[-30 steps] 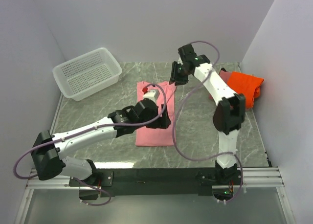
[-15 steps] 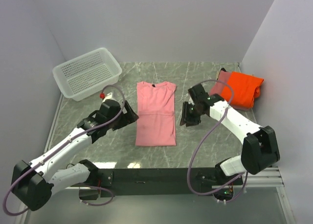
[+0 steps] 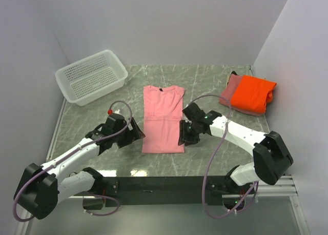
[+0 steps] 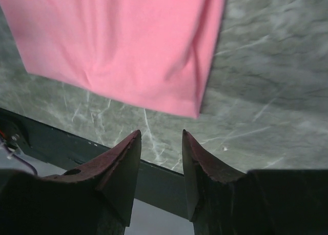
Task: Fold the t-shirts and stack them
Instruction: Fold the tshirt
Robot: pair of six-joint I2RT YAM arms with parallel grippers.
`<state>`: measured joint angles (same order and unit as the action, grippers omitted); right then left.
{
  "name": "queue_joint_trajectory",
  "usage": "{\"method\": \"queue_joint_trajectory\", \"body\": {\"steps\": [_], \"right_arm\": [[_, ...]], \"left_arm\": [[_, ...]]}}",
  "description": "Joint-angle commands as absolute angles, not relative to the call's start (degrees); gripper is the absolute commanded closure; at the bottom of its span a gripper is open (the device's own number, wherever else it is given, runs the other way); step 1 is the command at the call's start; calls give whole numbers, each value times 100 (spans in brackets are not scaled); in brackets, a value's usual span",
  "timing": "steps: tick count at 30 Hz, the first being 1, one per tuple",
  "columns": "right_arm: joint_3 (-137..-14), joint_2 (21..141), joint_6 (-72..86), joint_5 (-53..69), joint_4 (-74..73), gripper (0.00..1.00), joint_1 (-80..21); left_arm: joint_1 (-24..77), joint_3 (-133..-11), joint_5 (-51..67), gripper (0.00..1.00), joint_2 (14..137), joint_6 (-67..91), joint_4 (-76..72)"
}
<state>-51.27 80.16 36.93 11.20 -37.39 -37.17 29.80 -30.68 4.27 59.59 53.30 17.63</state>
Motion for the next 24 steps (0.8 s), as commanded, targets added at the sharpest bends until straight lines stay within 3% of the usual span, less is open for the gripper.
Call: {"method": "queue_joint_trajectory", "body": {"steps": [1, 24], "right_arm": [[-5054, 8182, 4034, 844, -3472, 55, -3972], [-4483, 9017, 4403, 659, -2900, 54, -4034]], "left_arm": [[2953, -2892, 765, 11, 5889, 5467, 1345], [2953, -2329, 729, 12, 5388, 5458, 1608]]}}
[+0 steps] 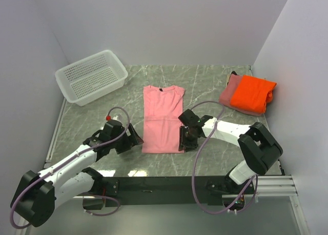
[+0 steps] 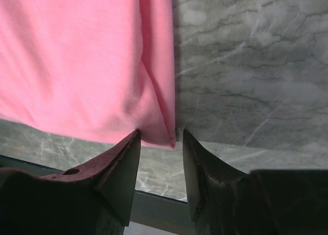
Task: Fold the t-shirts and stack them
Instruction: Fold the tshirt
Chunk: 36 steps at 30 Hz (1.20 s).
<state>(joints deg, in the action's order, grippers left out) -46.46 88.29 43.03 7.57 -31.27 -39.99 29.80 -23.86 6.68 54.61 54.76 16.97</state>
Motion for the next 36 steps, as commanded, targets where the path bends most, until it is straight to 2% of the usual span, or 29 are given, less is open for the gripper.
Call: {"method": "queue_joint_trajectory", "body": {"steps": [1, 5, 8, 12, 14, 23, 28, 31, 33, 36], "right_arm": [[-4439, 9061, 4447, 668, -2874, 55, -4043], [-4281, 9184, 4482, 747, -2839, 60, -4043], [-4254, 9229, 4491, 773, -2856, 67, -4060], [-4333, 9281, 4465, 756, -2962, 85, -4052], [-4386, 9325, 4447, 765, -2988, 87, -4061], [-4561, 9475, 4351, 791, -3041, 89, -4087], [-4562, 9510, 4333, 791, -3050, 91, -4096], [-4544, 9483, 4342, 791, -3059, 91, -4096], [-4526, 9466, 4351, 773, -3059, 92, -4104], [-4526, 9466, 4351, 765, -3067, 92, -4096]], "left_arm": [[2962, -2320, 729, 13, 5388, 5441, 1643], [2962, -2250, 703, 13, 5309, 5423, 1714], [2962, -2241, 668, 14, 5273, 5326, 1819], [2979, -2145, 650, 16, 5343, 5212, 1846], [3006, -2083, 738, 18, 5379, 5203, 1749], [3269, -2355, 431, 24, 5809, 5203, 1740], [3725, -2654, 176, 26, 6494, 5361, 1688], [3910, -2759, 35, 30, 6907, 5458, 1749], [3990, -2769, 18, 39, 7127, 5528, 1775], [4043, -2804, 18, 46, 7259, 5590, 1863]]}}
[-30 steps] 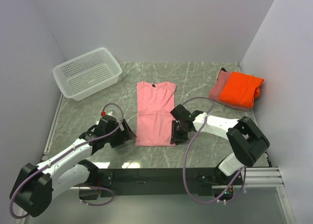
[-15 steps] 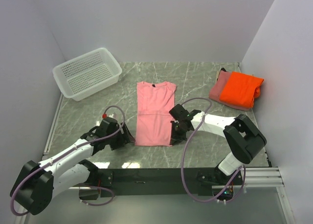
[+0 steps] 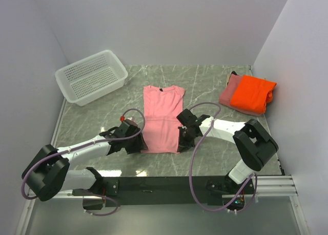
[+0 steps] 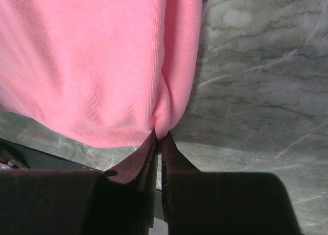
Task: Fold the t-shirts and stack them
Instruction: Fold the tshirt
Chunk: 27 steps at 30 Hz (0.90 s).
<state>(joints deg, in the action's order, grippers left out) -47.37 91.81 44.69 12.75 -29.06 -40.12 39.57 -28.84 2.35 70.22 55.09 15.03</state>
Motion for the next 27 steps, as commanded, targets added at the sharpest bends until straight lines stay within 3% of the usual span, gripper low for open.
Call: {"method": "queue_joint_trajectory", "body": {"steps": [1, 9, 27], "right_arm": [[-4544, 9466, 4351, 756, -3076, 92, -4096], [-4632, 9545, 4298, 756, -3111, 93, -4096], [-4614, 9483, 4307, 712, -3181, 98, -4096]], "left_arm": [[4052, -2812, 18, 47, 7268, 5599, 1881], [4078, -2698, -299, 53, 6926, 5713, 2110], [4157, -2769, -44, 80, 7550, 5511, 1696]]}}
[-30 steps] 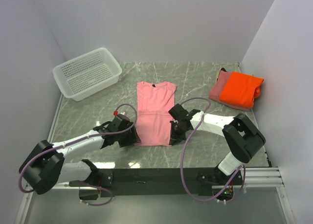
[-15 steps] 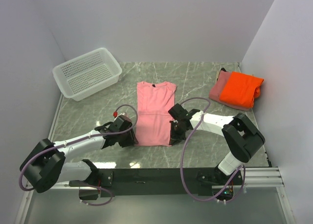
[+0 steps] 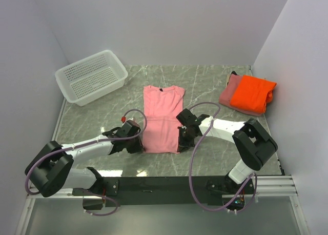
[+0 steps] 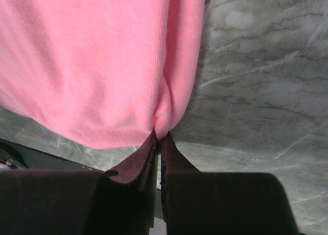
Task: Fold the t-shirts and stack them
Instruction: Fold the tshirt
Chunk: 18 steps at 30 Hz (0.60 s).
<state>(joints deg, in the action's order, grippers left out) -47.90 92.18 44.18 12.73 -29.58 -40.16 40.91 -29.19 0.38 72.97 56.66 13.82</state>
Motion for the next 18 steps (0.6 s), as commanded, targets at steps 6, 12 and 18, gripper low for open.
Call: {"method": "queue_joint_trajectory", "body": {"steps": [6, 12, 18], "right_arm": [[-4632, 9308, 4219, 642, -3427, 100, -4104], [-4588, 8825, 4026, 659, -3937, 100, -4227], [-4518, 8166, 4034, 800, -4640, 100, -4614]], "left_arm": [[4201, -2716, -44, 100, 7357, 5537, 1828], [4289, -2812, 184, 100, 6821, 5484, 2355], [4517, -2935, 737, 100, 6329, 5528, 3076]]}}
